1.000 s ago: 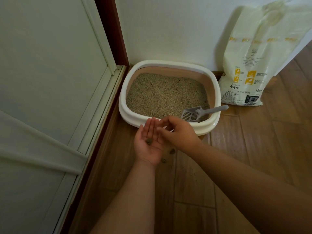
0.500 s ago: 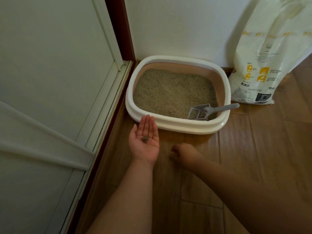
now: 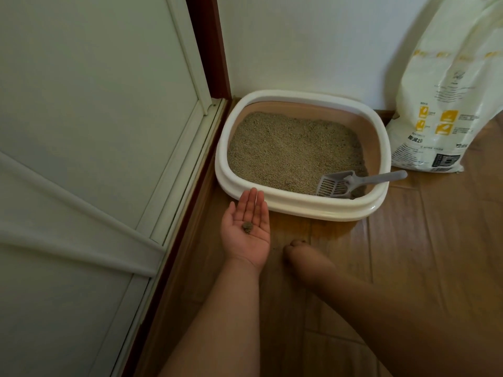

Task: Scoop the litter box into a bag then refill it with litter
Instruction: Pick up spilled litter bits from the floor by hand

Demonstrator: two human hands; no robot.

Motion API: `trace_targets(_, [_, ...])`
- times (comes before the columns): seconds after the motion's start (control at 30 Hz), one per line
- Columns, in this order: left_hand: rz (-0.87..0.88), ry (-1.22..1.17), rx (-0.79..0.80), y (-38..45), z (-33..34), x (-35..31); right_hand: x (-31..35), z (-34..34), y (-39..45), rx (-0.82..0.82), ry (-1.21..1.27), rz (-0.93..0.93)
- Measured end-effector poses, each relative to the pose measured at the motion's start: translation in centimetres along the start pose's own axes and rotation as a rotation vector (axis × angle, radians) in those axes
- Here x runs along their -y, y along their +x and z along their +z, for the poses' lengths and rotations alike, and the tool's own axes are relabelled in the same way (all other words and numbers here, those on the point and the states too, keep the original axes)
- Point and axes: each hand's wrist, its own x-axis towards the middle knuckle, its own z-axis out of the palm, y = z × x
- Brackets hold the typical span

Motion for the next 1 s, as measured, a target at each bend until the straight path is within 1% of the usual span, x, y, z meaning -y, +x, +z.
trace_targets(0.07, [-0.004, 0.031, -0.009, 0.1, 0.1, 0.1, -0.2, -1.5, 0.3, -0.014, 0.037, -0.010])
trace_targets(0.1, [-0.005, 0.044, -0.017, 0.1, 0.2, 0.2, -0.3, -2.5, 0.4, -0.053, 0.069, -0.024])
trace_targets(0.27, [0.032, 0.062, -0.059, 0.2, 0.4, 1.1, -0.2, -8.5, 0.1, -0.430, 0.301, -0.124])
trace_targets(0.37, [0.021, 0.052, -0.050, 0.0, 0.9, 2.2, 0.8, -10.9, -0.5, -0.561, 0.390, -0.184])
trace_targets(0.43, [0.001, 0.074, -0.044, 0.1, 1.1, 2.9, 1.2, -11.8, -0.8, -0.566, 0.393, -0.254])
trace_targets(0.53, [-0.051, 0.136, -0.003, 0.8, 1.3, 3.4, 1.6, -12.1, -1.5, -0.476, 0.323, -0.386])
trace_targets(0.6, [-0.062, 0.127, 0.039, 1.0, 1.8, 3.4, 1.7, -12.0, -1.9, -0.439, 0.293, -0.451])
trace_targets(0.67, [-0.050, 0.097, 0.055, 0.9, 2.3, 3.4, 1.6, -12.0, -2.2, -0.421, 0.294, -0.462])
trace_targets(0.73, [-0.039, 0.074, 0.065, 0.8, 2.7, 3.2, 1.6, -12.0, -2.5, -0.412, 0.353, -0.461])
trace_targets(0.8, [-0.034, 0.054, 0.074, 0.7, 2.9, 2.9, 1.6, -12.2, -2.7, -0.435, 0.481, -0.432])
trace_targets(0.87, [-0.010, 0.023, 0.052, 0.4, 2.8, 2.6, 1.7, -12.5, -2.6, -0.531, 0.573, -0.354])
trace_targets(0.93, [0.008, -0.031, 0.038, 0.1, 2.6, 2.3, 1.3, -12.3, -2.1, -0.619, 0.606, -0.235])
trace_targets(0.97, [0.009, -0.056, 0.037, 0.0, 2.5, 2.1, 1.0, -12.1, -1.8, -0.617, 0.590, -0.172])
trace_targets(1.0, [0.008, -0.069, 0.039, -0.1, 2.4, 1.9, 0.5, -11.6, -1.4, -0.568, 0.535, -0.117])
